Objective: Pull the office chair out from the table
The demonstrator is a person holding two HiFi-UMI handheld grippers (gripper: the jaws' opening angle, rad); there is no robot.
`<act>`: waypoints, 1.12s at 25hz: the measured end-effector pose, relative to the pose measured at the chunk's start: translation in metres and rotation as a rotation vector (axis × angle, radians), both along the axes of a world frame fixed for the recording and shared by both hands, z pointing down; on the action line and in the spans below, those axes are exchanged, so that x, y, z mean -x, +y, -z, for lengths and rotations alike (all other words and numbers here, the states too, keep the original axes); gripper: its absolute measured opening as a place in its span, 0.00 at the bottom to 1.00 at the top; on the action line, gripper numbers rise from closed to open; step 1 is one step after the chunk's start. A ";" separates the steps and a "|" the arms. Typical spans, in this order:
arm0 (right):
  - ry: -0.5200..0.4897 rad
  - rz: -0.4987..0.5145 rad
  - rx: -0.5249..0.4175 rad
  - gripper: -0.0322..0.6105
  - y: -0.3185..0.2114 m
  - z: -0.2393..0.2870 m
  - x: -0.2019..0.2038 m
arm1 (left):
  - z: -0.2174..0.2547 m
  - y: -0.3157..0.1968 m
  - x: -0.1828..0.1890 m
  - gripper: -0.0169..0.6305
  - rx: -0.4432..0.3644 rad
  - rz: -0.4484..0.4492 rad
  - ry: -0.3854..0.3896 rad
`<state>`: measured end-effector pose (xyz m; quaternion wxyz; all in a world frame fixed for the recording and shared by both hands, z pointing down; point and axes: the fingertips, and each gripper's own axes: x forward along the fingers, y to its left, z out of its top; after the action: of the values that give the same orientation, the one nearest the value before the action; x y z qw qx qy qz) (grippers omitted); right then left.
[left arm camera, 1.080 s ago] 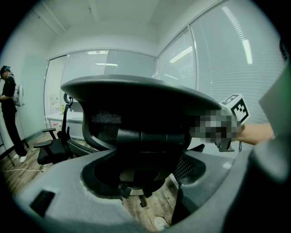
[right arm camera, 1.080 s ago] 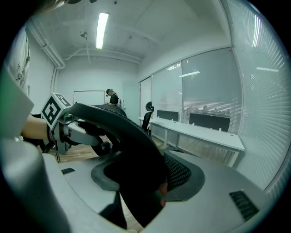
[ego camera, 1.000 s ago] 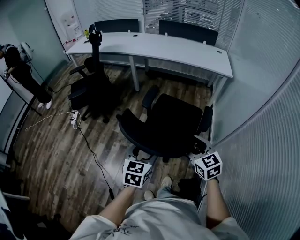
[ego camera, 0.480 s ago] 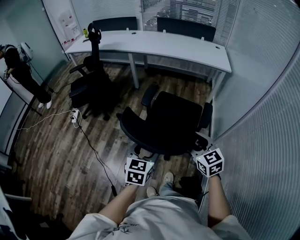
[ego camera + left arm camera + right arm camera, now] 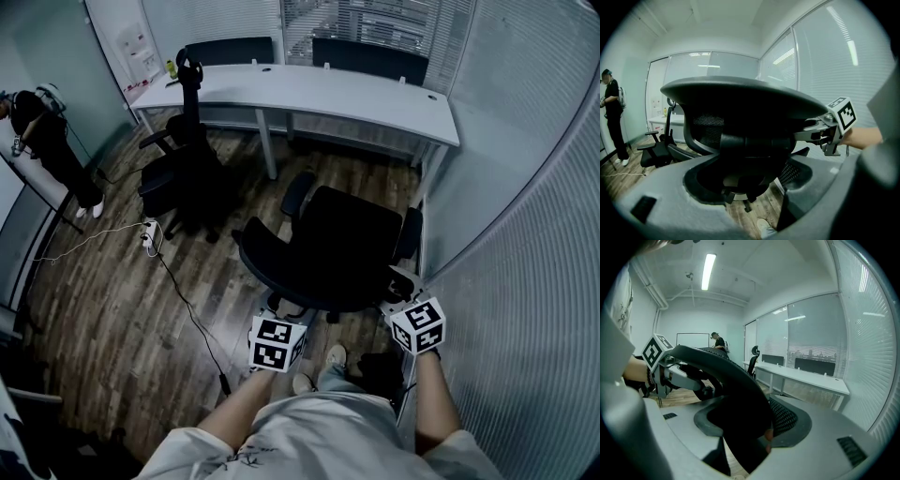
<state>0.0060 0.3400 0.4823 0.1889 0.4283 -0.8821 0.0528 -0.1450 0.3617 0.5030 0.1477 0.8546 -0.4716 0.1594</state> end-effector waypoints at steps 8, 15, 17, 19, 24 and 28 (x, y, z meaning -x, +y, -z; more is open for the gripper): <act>0.000 -0.033 -0.028 0.38 -0.005 0.003 0.001 | 0.002 -0.004 -0.001 0.54 0.001 -0.006 0.023; -0.002 -0.096 -0.044 0.40 0.000 0.008 -0.004 | 0.005 -0.003 0.001 0.58 -0.010 -0.038 0.029; -0.021 -0.110 -0.039 0.40 0.003 0.009 -0.007 | 0.006 -0.002 0.003 0.59 -0.013 -0.040 0.034; -0.035 -0.123 -0.034 0.40 0.007 0.010 -0.008 | 0.007 0.001 0.005 0.59 -0.013 -0.039 0.044; -0.048 -0.171 -0.046 0.40 0.020 0.012 -0.009 | 0.010 0.010 0.015 0.59 -0.022 -0.026 0.053; -0.045 -0.167 -0.038 0.40 0.033 0.011 -0.005 | 0.009 0.020 0.025 0.59 -0.023 -0.010 0.061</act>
<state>0.0114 0.3732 0.4717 0.1558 0.5026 -0.8482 0.0610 -0.1699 0.3815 0.4936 0.1514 0.8629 -0.4646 0.1286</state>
